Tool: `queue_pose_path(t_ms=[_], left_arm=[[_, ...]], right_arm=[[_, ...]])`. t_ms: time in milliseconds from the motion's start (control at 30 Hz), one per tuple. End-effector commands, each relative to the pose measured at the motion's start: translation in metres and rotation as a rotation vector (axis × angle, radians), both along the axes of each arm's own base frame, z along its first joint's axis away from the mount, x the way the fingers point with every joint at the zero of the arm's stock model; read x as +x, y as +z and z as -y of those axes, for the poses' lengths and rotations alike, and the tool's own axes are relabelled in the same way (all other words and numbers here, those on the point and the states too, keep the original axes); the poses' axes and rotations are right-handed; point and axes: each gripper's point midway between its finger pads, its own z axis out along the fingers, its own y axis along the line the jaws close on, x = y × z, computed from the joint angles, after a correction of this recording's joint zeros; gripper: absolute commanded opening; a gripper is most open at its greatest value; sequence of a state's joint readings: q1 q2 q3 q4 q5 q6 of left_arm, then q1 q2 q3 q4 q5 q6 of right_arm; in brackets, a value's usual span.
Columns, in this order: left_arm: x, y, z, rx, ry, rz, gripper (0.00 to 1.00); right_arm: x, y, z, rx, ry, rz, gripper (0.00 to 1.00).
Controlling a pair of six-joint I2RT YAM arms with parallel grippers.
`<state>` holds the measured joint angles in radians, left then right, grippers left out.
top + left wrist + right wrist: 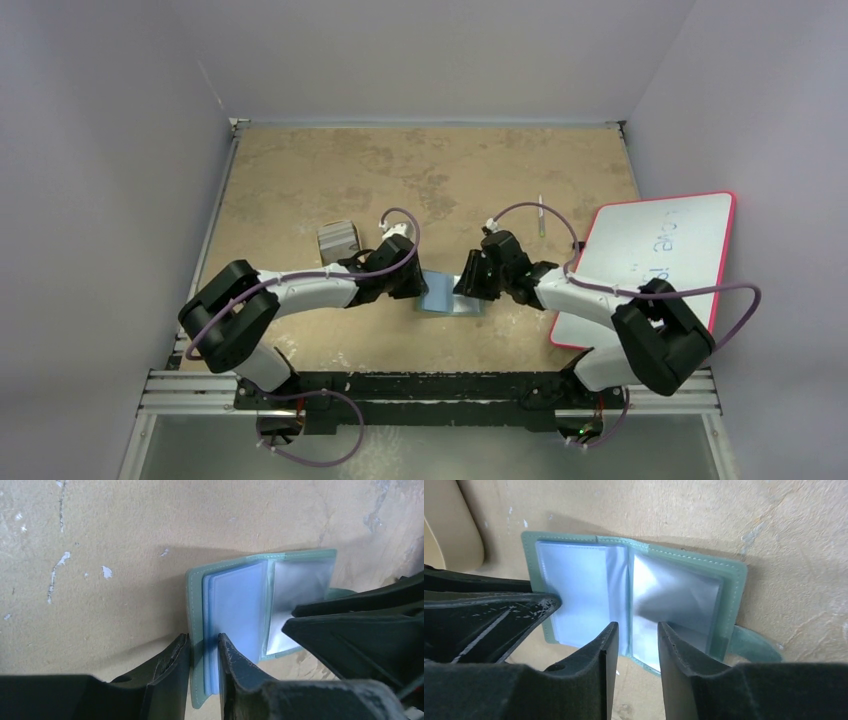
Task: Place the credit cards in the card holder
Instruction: Open the card holder at the center of the board.
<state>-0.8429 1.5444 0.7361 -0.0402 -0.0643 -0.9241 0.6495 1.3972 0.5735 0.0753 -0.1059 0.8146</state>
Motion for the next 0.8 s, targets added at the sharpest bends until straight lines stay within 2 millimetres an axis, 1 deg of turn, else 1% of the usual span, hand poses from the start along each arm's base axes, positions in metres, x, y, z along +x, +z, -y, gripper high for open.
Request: queue_pose_path(t_ms=[0,67,133,233,333,367,500,633,767], left_arm=[[0.012,0.003,-0.003,0.006,0.038,0.038,0.25],[0.012,0.005,-0.001,0.002,0.028,0.041,0.25],[0.013,0.008,0.002,-0.007,0.021,0.044,0.25],[0.011,0.011,0.009,-0.045,0.010,0.031,0.26],[0.007,0.012,0.016,-0.101,0.016,0.005,0.26],[0.006,0.012,0.017,-0.116,0.023,-0.002,0.26],[0.005,0.016,0.017,-0.126,0.033,-0.010,0.26],[0.011,0.040,0.014,-0.131,0.037,0.042,0.31],[0.017,0.062,0.004,-0.106,0.050,0.100,0.36]], right_arm=[[0.019,0.023,0.007,-0.069,-0.036,0.071,0.39],[0.021,0.022,0.010,-0.103,-0.043,0.063,0.41],[0.023,0.023,0.008,-0.117,-0.038,0.056,0.45],[0.024,0.035,-0.002,-0.118,-0.035,0.064,0.51],[0.024,0.045,-0.012,-0.119,-0.035,0.078,0.53],[0.024,0.044,-0.014,-0.122,-0.031,0.076,0.53],[0.021,0.030,-0.014,-0.164,-0.017,0.048,0.53],[0.020,0.029,-0.013,-0.170,-0.019,0.052,0.52],[0.020,0.032,-0.010,-0.166,-0.013,0.074,0.51]])
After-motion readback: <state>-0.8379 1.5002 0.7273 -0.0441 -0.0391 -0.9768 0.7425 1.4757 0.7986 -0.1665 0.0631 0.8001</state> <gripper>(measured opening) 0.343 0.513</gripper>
